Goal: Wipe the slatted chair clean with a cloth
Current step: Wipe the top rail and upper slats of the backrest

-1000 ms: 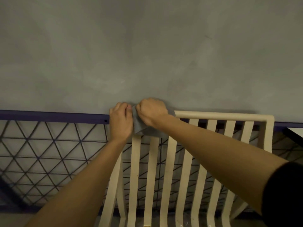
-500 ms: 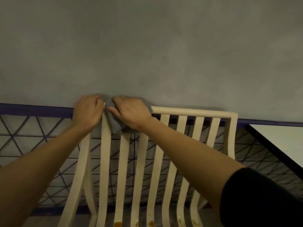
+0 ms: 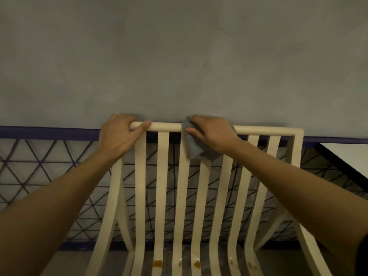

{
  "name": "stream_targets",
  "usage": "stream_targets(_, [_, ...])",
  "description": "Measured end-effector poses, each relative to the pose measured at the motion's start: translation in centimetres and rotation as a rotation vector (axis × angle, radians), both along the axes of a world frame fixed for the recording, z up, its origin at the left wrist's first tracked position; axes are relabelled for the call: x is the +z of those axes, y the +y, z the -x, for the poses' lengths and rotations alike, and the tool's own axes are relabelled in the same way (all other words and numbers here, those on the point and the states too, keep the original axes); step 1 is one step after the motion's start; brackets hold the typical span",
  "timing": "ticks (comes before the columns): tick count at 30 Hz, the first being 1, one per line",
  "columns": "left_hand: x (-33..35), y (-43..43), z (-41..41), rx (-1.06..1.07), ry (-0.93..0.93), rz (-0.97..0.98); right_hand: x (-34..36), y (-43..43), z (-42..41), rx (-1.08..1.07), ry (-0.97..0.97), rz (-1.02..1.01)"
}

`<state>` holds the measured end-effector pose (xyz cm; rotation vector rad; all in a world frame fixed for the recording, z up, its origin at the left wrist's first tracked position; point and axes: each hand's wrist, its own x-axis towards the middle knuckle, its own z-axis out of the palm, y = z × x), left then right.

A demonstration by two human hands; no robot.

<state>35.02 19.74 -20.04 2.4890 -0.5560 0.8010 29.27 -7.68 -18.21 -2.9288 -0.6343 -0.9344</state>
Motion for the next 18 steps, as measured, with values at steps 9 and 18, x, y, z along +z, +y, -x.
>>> stream_targets(9, [1.6,-5.5,2.0,-0.133,0.042,-0.089,2.5,1.0,-1.3,-0.537,0.368,-0.237])
stream_targets(18, [-0.1,-10.4,3.1,-0.199,-0.029,-0.088,0.4,-2.3,1.5,-0.271,0.007,0.045])
